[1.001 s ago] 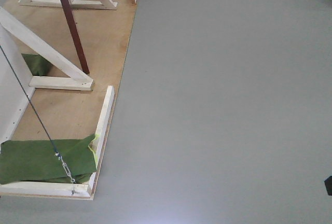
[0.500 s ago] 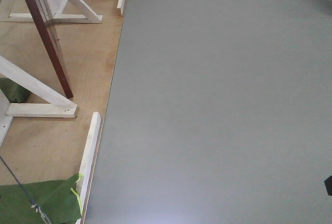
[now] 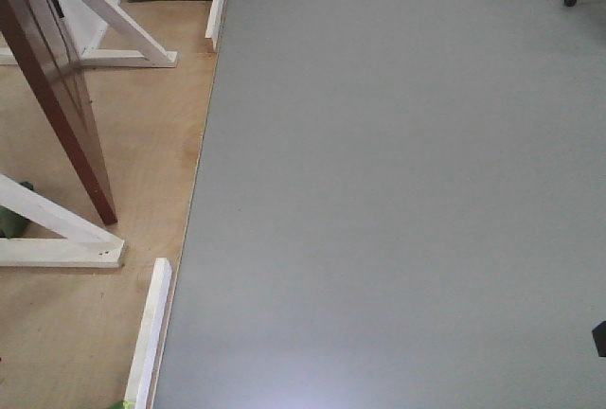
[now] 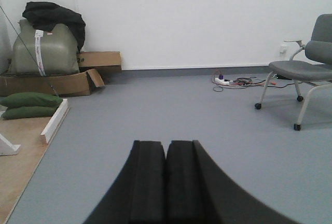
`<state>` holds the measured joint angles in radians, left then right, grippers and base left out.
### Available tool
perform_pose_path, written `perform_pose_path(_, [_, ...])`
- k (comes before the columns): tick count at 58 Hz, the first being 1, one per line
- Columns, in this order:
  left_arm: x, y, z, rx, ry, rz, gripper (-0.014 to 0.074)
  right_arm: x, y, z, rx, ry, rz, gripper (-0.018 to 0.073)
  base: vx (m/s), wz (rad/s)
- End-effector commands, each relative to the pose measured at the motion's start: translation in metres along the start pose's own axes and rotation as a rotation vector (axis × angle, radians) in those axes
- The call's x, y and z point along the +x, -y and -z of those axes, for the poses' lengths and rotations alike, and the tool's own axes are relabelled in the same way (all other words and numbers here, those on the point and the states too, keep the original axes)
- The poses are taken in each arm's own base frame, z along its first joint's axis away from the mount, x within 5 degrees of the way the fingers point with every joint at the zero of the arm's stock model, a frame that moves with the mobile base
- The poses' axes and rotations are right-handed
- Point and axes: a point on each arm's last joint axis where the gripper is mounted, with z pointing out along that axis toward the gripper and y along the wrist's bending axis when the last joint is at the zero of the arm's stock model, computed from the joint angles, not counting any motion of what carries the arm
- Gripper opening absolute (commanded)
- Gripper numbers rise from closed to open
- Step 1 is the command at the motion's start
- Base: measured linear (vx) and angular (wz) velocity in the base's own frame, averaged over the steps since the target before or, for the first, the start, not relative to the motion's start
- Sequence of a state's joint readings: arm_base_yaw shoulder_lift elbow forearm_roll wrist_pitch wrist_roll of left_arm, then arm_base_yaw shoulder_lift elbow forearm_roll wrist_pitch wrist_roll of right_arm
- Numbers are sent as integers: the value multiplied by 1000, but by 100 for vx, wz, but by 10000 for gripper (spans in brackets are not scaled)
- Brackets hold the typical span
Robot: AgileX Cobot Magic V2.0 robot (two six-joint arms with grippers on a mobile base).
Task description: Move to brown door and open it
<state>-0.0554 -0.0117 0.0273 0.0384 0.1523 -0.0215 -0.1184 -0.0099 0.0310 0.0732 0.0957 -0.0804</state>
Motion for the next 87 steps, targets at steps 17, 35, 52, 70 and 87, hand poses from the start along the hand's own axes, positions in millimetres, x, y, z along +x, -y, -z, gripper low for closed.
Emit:
perform_pose_path(17, [-17, 0, 3, 1, 122, 15, -3, -6, 1, 1, 12, 85, 12, 0, 36, 2])
perform_pose_path(35, [-17, 0, 3, 1, 122, 15, -3, -6, 1, 1, 12, 85, 12, 0, 36, 0])
perform_pose_path(52, [-17, 0, 3, 1, 122, 15, -3, -6, 1, 1, 12, 85, 12, 0, 34, -3])
perform_pose_path(70, [-17, 0, 3, 1, 122, 15, -3, -6, 1, 1, 12, 85, 12, 0, 32, 0])
perform_pose_path(87, [-17, 0, 3, 1, 122, 15, -3, -6, 1, 1, 12, 85, 12, 0, 28, 2])
